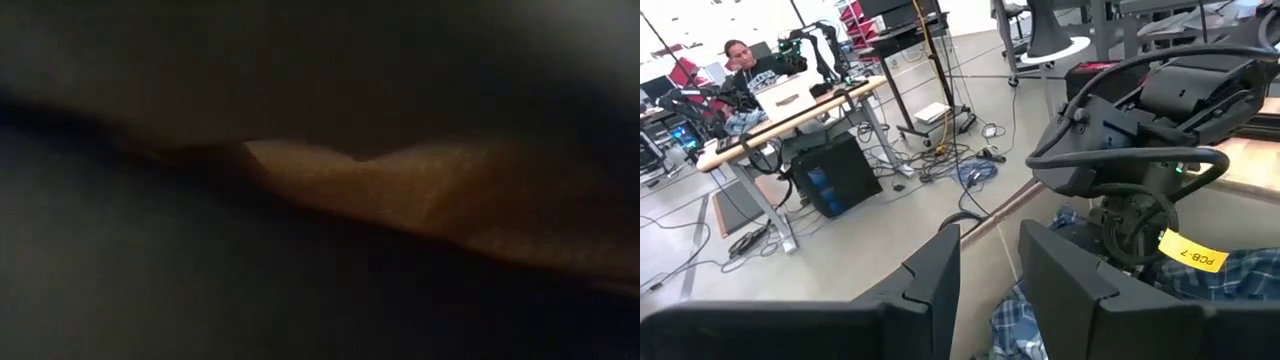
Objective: Sort clothes
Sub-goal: Put the blue long sleeve into the white laundry bin, then put the brown jacket into the white laundry bin
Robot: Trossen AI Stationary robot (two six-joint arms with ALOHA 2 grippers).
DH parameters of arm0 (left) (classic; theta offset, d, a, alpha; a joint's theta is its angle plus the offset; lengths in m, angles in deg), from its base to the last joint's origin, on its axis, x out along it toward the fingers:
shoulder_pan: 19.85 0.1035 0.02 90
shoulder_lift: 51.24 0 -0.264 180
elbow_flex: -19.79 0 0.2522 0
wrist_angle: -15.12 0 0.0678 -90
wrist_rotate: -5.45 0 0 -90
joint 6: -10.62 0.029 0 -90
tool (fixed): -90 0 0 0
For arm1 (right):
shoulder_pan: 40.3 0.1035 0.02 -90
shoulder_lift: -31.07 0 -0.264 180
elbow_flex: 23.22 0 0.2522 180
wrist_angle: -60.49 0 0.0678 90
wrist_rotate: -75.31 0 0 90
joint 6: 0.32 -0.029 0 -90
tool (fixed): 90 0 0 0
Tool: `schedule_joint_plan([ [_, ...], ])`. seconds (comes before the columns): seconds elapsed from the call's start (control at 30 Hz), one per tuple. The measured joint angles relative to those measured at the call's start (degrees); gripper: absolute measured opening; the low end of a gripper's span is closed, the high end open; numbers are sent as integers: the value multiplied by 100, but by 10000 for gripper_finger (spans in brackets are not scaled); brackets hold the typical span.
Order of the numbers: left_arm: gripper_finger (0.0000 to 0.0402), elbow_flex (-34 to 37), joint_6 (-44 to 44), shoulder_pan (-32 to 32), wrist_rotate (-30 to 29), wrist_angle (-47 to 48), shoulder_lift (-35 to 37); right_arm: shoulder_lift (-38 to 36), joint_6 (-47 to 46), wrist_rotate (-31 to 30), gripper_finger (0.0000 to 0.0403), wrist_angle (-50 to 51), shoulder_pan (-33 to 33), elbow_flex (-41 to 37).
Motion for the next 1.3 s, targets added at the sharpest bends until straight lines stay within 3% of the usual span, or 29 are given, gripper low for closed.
schedule_joint_plan([
  [0.3, 116, 0, 4, 1, -2, 0, 0, -715, 456, -232, 16, -60, -6, -34],
  [0.63, 116, 0, 9, 1, -4, 0, 0, -1319, 477, -333, 110, 275, -39, -23],
  [0.8, 116, 0, 9, 1, -4, 0, 0, -1655, 746, -975, 151, 359, -28, -23],
  [0.93, 116, 0, 9, 1, -4, 0, 0, -2046, 797, -1115, 169, 429, -24, -12],
  [1.2, 116, 0, 78, 1, 126, -2, 2, -3067, 62, -1127, 172, 1763, 108, 1],
  [1.3, 116, 0, 203, 1, 308, -29, 2, -3315, -293, -607, 172, 2531, 256, 1],
])
